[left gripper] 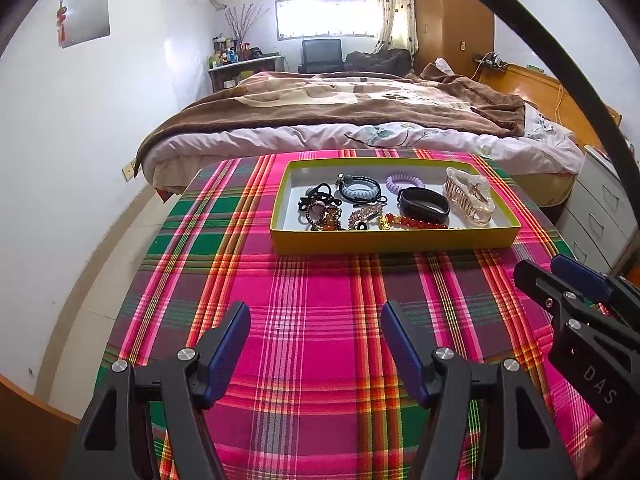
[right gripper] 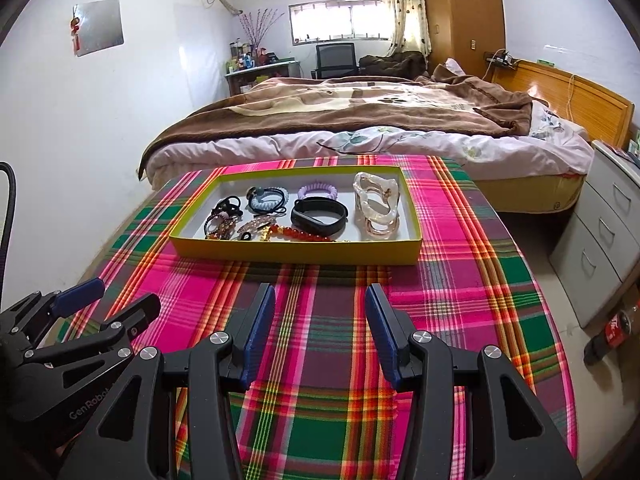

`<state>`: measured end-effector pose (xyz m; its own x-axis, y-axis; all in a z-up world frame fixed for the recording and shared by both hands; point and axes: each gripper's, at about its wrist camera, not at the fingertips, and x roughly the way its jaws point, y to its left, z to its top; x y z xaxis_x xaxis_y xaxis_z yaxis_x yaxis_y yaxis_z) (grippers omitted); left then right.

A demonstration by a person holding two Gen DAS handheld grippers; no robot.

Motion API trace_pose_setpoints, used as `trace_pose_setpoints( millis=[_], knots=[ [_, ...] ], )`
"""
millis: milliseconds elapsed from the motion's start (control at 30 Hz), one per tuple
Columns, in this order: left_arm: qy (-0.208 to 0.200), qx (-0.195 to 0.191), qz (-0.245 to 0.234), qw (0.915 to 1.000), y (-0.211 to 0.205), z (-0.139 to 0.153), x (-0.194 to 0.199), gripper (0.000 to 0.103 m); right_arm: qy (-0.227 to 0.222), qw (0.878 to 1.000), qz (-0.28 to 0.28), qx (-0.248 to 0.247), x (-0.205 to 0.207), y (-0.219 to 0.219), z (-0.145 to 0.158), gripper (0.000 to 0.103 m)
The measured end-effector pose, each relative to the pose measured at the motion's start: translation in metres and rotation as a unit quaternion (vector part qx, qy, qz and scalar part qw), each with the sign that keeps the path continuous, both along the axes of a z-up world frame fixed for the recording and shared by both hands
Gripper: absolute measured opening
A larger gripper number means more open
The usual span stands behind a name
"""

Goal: Organize jewelry

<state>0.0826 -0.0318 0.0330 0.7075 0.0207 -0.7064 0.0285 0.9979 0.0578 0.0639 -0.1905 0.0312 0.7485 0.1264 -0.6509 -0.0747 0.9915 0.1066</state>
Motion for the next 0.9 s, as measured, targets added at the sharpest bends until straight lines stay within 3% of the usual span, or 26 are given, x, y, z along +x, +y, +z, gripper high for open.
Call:
trace_pose_setpoints(
  millis=[900],
  knots=[
    [0.004, -0.006, 0.000, 1.0000, 0.0014, -0.0025, 0.0040, 0.067, 0.004, 1.000, 0.000, 0.002, 0.0020, 0.0026, -0.0021, 0.048]
  ],
)
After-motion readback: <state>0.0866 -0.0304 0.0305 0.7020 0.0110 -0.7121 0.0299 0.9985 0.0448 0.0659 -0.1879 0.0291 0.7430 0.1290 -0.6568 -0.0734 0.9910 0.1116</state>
